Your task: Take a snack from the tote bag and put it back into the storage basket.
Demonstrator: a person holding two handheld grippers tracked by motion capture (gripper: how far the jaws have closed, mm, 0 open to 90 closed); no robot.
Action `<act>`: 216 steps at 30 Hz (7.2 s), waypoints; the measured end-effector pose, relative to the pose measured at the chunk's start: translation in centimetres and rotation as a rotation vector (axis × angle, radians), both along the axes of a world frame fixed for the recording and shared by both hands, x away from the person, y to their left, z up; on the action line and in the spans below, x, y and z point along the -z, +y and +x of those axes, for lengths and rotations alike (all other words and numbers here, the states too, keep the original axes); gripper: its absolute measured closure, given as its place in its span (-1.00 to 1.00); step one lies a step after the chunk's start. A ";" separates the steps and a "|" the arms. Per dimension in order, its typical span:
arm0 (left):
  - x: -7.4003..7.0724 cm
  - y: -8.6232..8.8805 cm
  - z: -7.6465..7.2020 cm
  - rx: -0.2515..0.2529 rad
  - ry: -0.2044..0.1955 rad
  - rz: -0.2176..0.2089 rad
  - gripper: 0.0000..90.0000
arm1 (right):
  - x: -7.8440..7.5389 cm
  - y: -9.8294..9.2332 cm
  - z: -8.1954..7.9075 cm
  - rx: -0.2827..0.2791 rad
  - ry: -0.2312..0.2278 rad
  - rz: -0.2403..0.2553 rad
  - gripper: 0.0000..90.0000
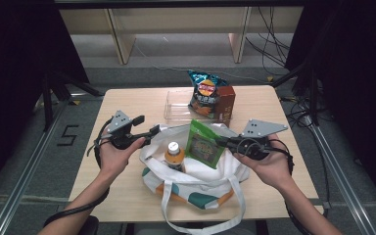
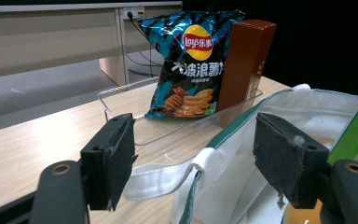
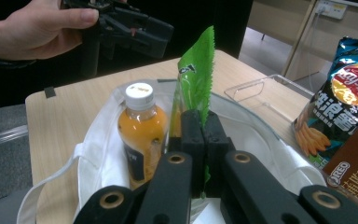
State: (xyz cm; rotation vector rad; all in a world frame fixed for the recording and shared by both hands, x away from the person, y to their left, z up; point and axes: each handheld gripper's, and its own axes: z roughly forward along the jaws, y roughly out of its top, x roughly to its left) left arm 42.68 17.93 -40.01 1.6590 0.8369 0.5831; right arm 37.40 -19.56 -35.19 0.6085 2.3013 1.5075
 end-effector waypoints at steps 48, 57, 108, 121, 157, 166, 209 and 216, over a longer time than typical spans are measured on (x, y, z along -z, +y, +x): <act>-0.2 0.0 0.0 0.000 -0.002 -0.004 -0.35 | -3.4 -0.1 2.2 0.052 -0.079 0.056 1.00; -0.1 -0.2 0.0 0.004 0.000 -0.007 -0.35 | -4.2 -0.4 2.8 0.072 -0.093 0.050 1.00; -0.3 -0.1 0.0 0.001 -0.011 -0.010 -0.35 | -5.6 0.4 7.5 0.138 -0.117 0.075 1.00; -0.3 -0.1 0.0 0.003 -0.013 -0.010 -0.35 | -5.7 0.7 8.4 0.152 -0.115 0.072 1.00; -0.3 -0.1 0.0 0.004 -0.013 -0.016 -0.35 | -5.3 1.6 11.0 0.184 -0.154 0.038 1.00; -0.2 -0.1 0.1 0.005 -0.009 -0.018 -0.35 | -5.1 1.6 11.8 0.191 -0.142 0.041 1.00; -0.2 -0.1 0.1 0.002 -0.011 -0.018 -0.35 | -3.4 2.8 14.3 0.225 -0.134 0.015 1.00; -0.3 -0.1 0.1 0.001 -0.011 -0.016 -0.35 | -3.1 2.9 14.7 0.228 -0.138 0.005 1.00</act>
